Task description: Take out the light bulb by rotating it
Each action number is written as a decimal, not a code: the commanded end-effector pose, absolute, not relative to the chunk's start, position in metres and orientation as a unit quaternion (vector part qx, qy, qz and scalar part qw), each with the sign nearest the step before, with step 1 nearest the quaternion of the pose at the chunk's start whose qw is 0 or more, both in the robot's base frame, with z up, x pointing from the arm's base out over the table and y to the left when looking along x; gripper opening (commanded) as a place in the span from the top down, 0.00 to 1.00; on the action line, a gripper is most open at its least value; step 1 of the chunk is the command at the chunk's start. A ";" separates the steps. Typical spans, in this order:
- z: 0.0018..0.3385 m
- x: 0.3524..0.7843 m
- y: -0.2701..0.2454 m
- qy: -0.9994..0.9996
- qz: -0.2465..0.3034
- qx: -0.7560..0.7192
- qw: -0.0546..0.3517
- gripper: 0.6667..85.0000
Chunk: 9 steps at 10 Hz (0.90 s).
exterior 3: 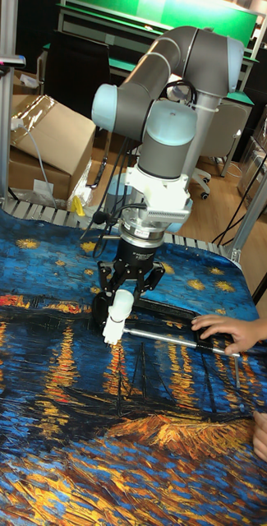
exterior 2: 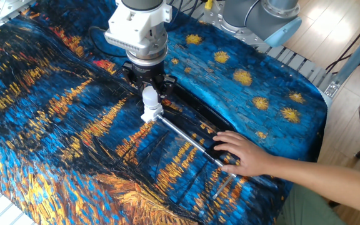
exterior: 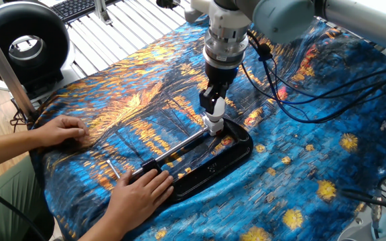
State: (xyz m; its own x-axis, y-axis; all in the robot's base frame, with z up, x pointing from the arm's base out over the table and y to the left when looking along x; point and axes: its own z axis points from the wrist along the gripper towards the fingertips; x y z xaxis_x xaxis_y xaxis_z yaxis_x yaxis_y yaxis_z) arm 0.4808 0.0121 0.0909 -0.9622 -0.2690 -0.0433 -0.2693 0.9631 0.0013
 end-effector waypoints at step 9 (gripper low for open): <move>0.093 0.484 0.012 0.991 -0.003 -0.132 0.028 0.61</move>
